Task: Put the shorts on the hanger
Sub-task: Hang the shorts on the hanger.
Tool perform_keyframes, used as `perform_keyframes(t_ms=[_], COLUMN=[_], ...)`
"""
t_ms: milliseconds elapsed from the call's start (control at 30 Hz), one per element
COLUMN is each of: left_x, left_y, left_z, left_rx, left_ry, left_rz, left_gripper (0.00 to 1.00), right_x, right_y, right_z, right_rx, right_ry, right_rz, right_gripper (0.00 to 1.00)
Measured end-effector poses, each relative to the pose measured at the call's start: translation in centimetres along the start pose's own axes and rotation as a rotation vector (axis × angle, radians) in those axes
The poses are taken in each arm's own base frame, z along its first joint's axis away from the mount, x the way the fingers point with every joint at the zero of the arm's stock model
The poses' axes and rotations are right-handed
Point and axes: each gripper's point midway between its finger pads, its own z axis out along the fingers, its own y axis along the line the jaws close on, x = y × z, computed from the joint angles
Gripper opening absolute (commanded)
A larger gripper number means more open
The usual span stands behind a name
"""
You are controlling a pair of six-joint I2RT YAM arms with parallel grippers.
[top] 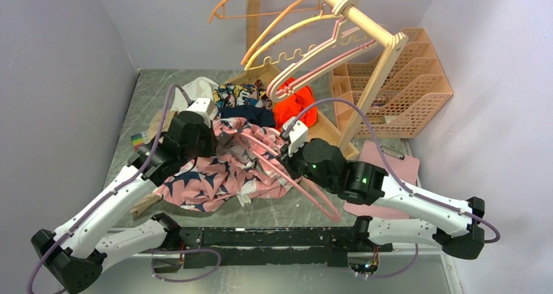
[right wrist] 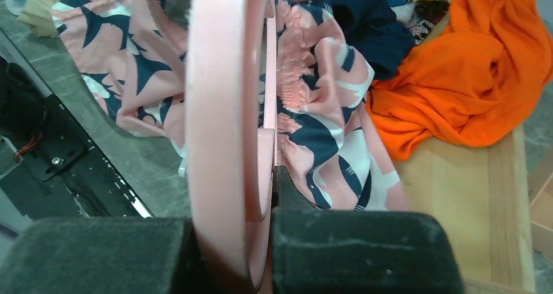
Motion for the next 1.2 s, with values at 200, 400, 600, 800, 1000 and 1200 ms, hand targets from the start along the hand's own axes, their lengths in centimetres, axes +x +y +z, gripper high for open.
perform_keyframes(t_ms=[200,400,600,800,1000,1200], left_x=[-1.6,-2.6,-3.7,-4.9,-5.4,-7.6], left_y=[-0.9,-2.2,-4.4,-6.7,-8.3,-9.5], left_z=[-1.9,-3.0,-4.2,-6.3,-8.2,-11.0], left_rx=[0.050,0.112,0.214,0.340,0.441,0.524], left_ry=[-0.018,-0.011,0.009,0.009,0.013,-0.043], left_rz=[0.005,0.005,0.003,-0.014,-0.025,-0.032], left_gripper=[0.07,0.07,0.07,0.07,0.07,0.07], right_x=[-0.7,-1.0,0.9,-0.8,-4.9,-8.2], right_y=[-0.1,2.9,3.3,3.7,5.4,8.0], right_z=[-1.4,-2.0,1.1,3.7,5.2,6.4], right_rx=[-0.025,-0.209,-0.182,-0.151,-0.203,-0.300], right_ry=[-0.030,-0.042,-0.057,-0.178,-0.329,-0.415], right_rz=[-0.012,-0.027,-0.020,0.028,0.071,0.112], right_gripper=[0.00,0.00,0.00,0.00,0.00,0.00])
